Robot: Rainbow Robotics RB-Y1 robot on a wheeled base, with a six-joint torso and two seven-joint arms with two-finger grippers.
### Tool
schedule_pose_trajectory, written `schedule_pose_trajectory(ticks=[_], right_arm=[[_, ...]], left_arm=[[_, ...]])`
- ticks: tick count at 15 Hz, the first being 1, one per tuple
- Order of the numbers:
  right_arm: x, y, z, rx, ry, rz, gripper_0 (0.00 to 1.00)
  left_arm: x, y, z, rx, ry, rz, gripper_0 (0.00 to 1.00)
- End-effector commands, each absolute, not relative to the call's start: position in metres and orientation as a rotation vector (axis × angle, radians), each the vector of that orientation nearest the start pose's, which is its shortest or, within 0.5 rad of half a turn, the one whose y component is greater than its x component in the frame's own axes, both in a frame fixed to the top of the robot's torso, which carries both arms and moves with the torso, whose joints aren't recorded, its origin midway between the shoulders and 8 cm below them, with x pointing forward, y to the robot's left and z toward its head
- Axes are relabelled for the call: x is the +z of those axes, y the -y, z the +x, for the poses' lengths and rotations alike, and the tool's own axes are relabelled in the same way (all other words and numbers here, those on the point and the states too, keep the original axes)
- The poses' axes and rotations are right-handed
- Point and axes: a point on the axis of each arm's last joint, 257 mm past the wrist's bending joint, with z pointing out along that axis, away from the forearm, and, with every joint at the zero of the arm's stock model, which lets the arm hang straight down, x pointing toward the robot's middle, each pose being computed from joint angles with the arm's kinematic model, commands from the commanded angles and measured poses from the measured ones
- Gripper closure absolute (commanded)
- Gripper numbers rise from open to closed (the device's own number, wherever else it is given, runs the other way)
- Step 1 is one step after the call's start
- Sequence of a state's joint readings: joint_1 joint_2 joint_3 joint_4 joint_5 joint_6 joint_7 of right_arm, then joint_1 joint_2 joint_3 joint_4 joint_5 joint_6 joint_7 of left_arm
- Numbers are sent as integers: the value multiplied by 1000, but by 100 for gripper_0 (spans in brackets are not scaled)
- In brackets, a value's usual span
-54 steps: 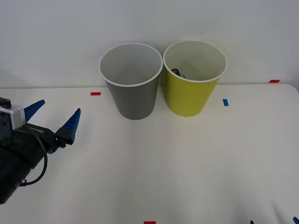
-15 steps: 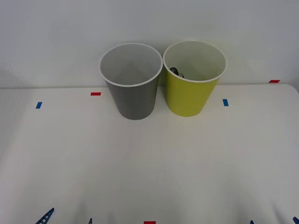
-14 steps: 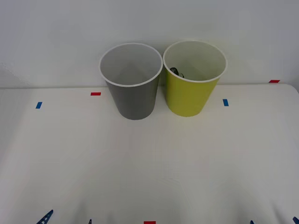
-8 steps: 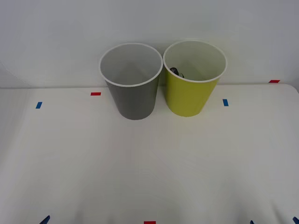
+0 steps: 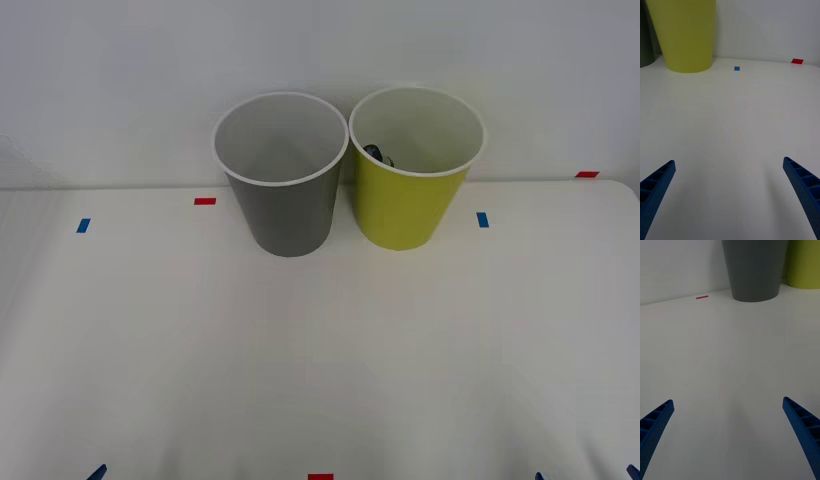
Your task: Put cans in the gray bin and PET bottles in the light green bin.
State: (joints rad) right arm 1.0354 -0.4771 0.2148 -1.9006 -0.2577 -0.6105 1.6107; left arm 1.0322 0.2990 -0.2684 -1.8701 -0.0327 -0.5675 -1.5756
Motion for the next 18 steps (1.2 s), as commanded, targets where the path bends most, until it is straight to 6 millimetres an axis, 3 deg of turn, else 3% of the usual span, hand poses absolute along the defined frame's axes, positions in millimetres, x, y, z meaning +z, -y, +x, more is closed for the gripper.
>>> schedule_pose_trajectory(ticks=[1,18], right_arm=[[-302,302,199,-29,-1717,-97,0],[-302,302,199,-29,-1717,-97,0]], left_arm=[[-326,-234,198,19,-1741,191,0],[-326,-234,198,19,-1741,191,0]])
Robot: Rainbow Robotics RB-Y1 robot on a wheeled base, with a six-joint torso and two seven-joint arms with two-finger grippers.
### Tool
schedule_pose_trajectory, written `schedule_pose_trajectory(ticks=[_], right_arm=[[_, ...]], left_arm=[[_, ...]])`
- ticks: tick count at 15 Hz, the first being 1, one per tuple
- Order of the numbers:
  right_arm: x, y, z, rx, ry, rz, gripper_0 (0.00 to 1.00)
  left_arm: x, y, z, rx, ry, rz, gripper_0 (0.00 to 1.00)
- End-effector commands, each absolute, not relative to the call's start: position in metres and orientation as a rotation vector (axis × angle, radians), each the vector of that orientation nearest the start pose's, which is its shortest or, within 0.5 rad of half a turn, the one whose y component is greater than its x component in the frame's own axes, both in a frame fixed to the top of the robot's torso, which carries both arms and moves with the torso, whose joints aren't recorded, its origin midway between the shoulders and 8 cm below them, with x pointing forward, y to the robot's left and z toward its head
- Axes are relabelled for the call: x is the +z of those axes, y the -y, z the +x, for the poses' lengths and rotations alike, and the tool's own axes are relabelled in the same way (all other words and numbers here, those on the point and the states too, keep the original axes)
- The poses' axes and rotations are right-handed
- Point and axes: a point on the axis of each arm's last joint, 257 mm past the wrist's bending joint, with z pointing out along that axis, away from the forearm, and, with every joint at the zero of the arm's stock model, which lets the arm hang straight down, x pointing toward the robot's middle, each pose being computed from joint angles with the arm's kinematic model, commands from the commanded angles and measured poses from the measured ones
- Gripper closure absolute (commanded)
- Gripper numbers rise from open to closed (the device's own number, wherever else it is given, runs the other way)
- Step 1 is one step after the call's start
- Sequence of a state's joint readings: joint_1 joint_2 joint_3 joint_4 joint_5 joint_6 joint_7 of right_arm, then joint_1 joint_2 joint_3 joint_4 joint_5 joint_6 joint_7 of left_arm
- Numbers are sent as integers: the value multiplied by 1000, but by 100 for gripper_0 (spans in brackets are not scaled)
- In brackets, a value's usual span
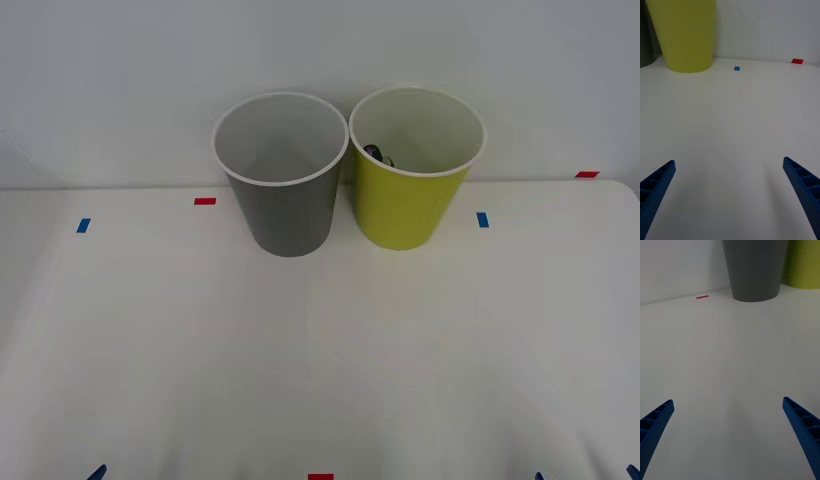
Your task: Put cans in the gray bin and PET bottles in the light green bin.
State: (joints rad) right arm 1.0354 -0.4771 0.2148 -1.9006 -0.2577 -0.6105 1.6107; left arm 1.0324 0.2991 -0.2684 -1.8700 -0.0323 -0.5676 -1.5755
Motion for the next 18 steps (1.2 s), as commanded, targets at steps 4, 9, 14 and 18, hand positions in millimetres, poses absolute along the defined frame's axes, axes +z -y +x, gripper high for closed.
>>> schedule_pose_trajectory(ticks=[4,9,14,18], right_arm=[[-302,302,199,-29,-1717,-97,0],[-302,302,199,-29,-1717,-97,0],[-302,302,199,-29,-1717,-97,0],[-302,302,199,-29,-1717,-97,0]], left_arm=[[-326,-234,198,19,-1741,191,0],[-326,-234,198,19,-1741,191,0],[-326,-234,198,19,-1741,191,0],[-326,-234,198,19,-1741,191,0]])
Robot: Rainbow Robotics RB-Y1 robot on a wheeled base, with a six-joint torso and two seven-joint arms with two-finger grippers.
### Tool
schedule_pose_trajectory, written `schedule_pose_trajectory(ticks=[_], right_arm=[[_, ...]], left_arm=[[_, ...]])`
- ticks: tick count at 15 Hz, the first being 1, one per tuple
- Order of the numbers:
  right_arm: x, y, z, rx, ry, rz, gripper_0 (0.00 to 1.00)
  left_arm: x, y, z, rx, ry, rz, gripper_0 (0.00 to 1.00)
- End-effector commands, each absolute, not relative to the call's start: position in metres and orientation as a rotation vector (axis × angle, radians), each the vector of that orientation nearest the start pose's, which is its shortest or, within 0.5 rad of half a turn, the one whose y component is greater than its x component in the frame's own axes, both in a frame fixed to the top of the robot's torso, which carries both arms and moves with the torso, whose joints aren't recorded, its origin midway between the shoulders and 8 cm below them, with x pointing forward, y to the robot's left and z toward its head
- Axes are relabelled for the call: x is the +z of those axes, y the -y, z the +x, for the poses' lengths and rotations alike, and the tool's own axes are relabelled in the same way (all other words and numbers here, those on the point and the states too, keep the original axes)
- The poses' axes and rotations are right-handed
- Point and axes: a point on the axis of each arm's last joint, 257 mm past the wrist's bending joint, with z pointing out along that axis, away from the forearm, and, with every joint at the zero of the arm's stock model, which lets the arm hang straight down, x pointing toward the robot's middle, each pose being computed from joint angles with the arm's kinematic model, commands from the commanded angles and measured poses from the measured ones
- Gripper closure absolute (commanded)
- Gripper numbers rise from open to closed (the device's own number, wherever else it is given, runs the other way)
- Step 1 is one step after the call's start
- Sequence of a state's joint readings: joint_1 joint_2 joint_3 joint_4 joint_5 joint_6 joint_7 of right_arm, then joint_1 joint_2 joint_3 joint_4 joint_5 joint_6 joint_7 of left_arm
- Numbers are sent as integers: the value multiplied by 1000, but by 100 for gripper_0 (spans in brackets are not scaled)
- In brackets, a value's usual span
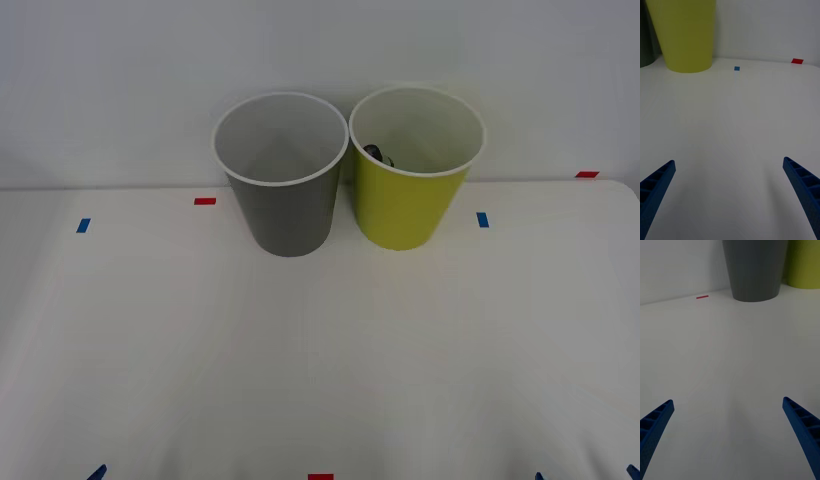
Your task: Put cans in the gray bin and PET bottles in the light green bin.
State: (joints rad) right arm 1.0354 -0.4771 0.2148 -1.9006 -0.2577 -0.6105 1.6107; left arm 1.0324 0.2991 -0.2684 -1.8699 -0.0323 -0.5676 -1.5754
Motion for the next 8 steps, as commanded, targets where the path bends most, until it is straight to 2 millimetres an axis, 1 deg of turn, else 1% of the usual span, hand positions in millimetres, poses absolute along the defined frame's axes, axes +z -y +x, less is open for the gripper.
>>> schedule_pose_trajectory(ticks=[1,8], right_arm=[[-302,302,199,-29,-1717,-97,0],[-302,302,199,-29,-1717,-97,0]], left_arm=[[-326,-234,198,19,-1741,191,0],[-326,-234,198,19,-1741,191,0]])
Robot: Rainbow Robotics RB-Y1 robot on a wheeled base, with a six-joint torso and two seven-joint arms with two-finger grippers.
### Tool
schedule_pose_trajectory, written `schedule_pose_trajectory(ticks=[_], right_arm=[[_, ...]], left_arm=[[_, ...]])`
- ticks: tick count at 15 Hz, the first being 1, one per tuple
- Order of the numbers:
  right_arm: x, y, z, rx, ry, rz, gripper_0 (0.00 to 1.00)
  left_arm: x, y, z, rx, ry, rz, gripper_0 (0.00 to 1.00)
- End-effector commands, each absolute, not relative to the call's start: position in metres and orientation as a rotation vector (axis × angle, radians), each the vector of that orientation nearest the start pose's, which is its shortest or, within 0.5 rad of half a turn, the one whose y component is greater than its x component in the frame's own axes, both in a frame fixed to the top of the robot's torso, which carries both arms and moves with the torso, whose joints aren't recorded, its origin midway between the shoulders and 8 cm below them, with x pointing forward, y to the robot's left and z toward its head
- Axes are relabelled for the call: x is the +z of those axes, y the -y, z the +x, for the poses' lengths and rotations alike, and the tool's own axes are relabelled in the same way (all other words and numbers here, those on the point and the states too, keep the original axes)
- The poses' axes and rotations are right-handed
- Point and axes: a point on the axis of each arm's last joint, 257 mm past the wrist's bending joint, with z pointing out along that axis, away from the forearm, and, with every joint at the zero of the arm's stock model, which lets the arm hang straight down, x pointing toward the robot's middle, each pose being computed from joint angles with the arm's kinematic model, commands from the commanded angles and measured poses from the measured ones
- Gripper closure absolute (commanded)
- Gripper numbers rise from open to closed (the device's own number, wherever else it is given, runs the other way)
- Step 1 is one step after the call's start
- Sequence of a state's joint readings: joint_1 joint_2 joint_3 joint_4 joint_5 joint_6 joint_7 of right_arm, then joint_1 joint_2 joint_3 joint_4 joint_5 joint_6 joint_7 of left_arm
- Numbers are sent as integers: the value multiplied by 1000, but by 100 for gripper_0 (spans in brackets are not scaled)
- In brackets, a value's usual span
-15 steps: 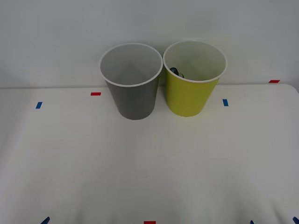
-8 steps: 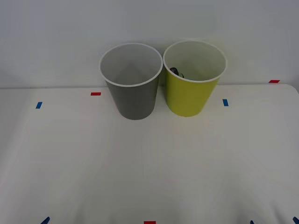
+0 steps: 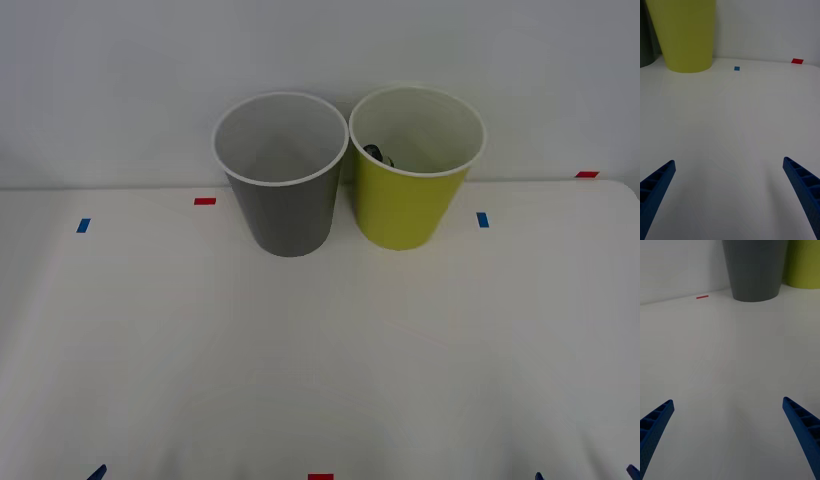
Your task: Put cans in the gray bin and PET bottles in the light green bin.
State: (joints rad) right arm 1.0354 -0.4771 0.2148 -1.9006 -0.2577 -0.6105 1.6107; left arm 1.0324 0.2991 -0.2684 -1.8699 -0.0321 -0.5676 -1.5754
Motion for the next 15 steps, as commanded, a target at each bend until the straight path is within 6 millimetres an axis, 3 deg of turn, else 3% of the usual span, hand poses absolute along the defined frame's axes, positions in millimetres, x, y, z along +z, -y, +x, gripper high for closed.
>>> schedule_pose_trajectory(ticks=[1,15], right_arm=[[-302,302,199,-29,-1717,-97,0],[-302,302,199,-29,-1717,-97,0]], left_arm=[[-326,-234,198,19,-1741,191,0],[-326,-234,198,19,-1741,191,0]])
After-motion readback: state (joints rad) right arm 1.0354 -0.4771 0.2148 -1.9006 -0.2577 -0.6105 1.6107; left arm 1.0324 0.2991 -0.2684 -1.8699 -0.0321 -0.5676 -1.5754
